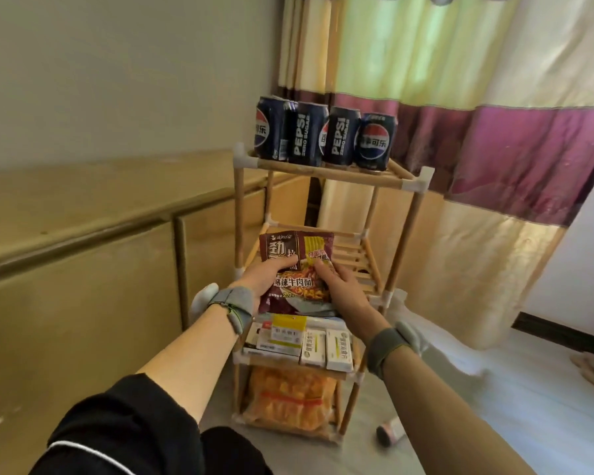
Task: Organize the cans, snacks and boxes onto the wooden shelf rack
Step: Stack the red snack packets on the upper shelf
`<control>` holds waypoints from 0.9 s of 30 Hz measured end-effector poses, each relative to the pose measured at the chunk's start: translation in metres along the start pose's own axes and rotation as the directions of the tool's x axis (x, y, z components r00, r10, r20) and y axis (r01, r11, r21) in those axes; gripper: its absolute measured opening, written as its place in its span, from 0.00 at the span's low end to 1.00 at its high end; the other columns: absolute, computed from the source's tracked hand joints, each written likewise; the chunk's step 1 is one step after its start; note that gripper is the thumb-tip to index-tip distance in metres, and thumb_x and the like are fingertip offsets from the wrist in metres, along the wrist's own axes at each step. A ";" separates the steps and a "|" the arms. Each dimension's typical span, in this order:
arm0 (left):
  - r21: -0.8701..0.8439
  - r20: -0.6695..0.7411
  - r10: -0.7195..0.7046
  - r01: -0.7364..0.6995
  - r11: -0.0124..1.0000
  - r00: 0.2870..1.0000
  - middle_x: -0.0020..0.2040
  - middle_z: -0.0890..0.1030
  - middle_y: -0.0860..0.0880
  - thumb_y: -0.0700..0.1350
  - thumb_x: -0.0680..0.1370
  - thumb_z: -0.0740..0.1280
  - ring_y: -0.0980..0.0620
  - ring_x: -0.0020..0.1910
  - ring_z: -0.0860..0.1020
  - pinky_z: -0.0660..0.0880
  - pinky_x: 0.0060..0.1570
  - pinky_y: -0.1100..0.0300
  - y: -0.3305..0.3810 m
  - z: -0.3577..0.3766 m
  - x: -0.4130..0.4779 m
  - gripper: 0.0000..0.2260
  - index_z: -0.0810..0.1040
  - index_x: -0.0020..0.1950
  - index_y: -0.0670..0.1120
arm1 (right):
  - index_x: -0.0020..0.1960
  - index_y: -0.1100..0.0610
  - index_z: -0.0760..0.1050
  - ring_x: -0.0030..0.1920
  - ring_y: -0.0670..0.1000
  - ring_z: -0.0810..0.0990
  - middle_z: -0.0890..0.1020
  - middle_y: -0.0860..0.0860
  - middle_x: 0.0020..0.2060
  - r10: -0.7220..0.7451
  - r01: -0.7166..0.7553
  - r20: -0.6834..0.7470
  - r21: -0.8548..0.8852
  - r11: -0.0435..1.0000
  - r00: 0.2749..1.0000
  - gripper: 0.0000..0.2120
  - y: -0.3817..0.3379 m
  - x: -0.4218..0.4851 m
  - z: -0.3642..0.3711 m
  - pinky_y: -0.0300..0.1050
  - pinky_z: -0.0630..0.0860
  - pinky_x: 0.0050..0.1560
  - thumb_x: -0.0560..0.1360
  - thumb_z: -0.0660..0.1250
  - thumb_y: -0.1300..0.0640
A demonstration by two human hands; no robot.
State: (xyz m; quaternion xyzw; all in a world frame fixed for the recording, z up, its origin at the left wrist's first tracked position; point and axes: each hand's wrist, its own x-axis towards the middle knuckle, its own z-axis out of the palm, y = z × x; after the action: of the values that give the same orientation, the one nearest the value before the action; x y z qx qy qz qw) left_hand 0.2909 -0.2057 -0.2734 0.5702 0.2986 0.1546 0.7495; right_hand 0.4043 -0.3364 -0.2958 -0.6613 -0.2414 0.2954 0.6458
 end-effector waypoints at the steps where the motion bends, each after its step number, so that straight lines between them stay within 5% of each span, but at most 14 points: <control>1: 0.036 -0.027 0.019 -0.018 0.999 0.999 0.51 0.86 0.41 0.56 0.64 0.81 0.39 0.49 0.85 0.79 0.56 0.40 0.005 -0.005 0.022 0.30 0.80 0.61 0.44 | 0.70 0.51 0.73 0.55 0.55 0.85 0.85 0.52 0.56 0.012 -0.014 0.048 0.037 0.999 0.999 0.35 -0.005 0.012 0.001 0.56 0.80 0.61 0.69 0.76 0.36; 4: 0.100 -0.083 0.006 0.002 0.995 0.997 0.49 0.86 0.44 0.66 0.50 0.81 0.41 0.47 0.85 0.80 0.55 0.43 0.000 -0.020 0.094 0.44 0.82 0.60 0.47 | 0.66 0.53 0.75 0.55 0.58 0.85 0.85 0.56 0.56 0.056 -0.072 0.168 0.091 0.993 0.984 0.23 -0.009 0.033 -0.004 0.53 0.81 0.56 0.74 0.75 0.47; 7: 0.141 -0.125 -0.032 0.050 0.989 0.992 0.53 0.85 0.47 0.73 0.48 0.77 0.43 0.49 0.85 0.79 0.56 0.48 0.008 -0.022 0.143 0.49 0.80 0.64 0.48 | 0.66 0.55 0.76 0.54 0.60 0.85 0.86 0.57 0.54 0.028 -0.043 0.100 0.147 0.988 0.995 0.21 -0.009 0.069 -0.003 0.55 0.82 0.55 0.75 0.75 0.54; 10: 0.184 -0.173 0.026 0.006 0.983 0.985 0.68 0.76 0.49 0.76 0.53 0.70 0.45 0.63 0.76 0.70 0.61 0.53 0.020 -0.013 0.160 0.56 0.70 0.74 0.47 | 0.65 0.56 0.77 0.51 0.60 0.86 0.86 0.57 0.52 0.035 -0.032 -0.018 0.172 0.985 0.999 0.20 -0.010 0.100 -0.001 0.60 0.82 0.56 0.74 0.75 0.58; 12: 0.159 -0.254 0.064 -0.024 0.987 0.965 0.73 0.70 0.48 0.72 0.60 0.67 0.44 0.67 0.72 0.69 0.62 0.52 0.035 -0.004 0.156 0.51 0.65 0.77 0.45 | 0.65 0.56 0.76 0.51 0.58 0.86 0.86 0.56 0.52 0.029 -0.016 -0.074 0.165 0.986 0.997 0.19 -0.012 0.123 0.002 0.59 0.82 0.57 0.75 0.74 0.58; 15: 0.238 -0.323 0.161 -0.085 0.967 0.933 0.66 0.77 0.47 0.62 0.74 0.61 0.44 0.57 0.76 0.69 0.50 0.56 0.049 0.005 0.173 0.29 0.75 0.70 0.47 | 0.66 0.53 0.75 0.52 0.56 0.85 0.85 0.54 0.54 0.011 0.007 -0.162 0.108 0.994 0.987 0.20 -0.010 0.166 0.005 0.56 0.82 0.58 0.76 0.73 0.55; 20: 0.360 -0.425 0.297 -0.141 0.922 0.855 0.53 0.82 0.48 0.46 0.77 0.66 0.47 0.50 0.76 0.70 0.49 0.57 0.044 0.011 0.203 0.09 0.79 0.56 0.48 | 0.65 0.50 0.75 0.54 0.54 0.83 0.83 0.51 0.55 -0.066 0.020 -0.249 -0.183 0.983 0.966 0.21 -0.008 0.209 0.014 0.57 0.80 0.60 0.75 0.68 0.41; 23: 0.532 -0.486 0.369 -0.067 0.844 0.792 0.55 0.81 0.48 0.47 0.78 0.62 0.46 0.50 0.76 0.71 0.51 0.57 0.038 0.005 0.224 0.15 0.76 0.64 0.49 | 0.65 0.48 0.73 0.55 0.55 0.82 0.83 0.51 0.56 -0.077 -0.008 -0.172 -0.446 0.895 0.982 0.34 0.006 0.242 0.019 0.59 0.78 0.60 0.69 0.58 0.27; 27: 0.831 -0.434 0.453 0.153 0.534 0.779 0.68 0.76 0.49 0.60 0.82 0.53 0.42 0.68 0.69 0.66 0.67 0.43 0.017 -0.014 0.236 0.23 0.66 0.75 0.54 | 0.68 0.49 0.73 0.63 0.62 0.76 0.79 0.59 0.62 -0.161 -0.048 -0.192 -0.772 0.634 0.968 0.45 0.023 0.250 0.022 0.60 0.73 0.65 0.69 0.40 0.22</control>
State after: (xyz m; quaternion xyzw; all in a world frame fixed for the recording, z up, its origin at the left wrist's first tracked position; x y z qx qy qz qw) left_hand 0.4669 -0.0548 -0.3233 0.7981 0.5039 0.2358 0.2315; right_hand 0.5645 -0.1461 -0.3386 -0.8963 -0.2842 0.0601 0.3351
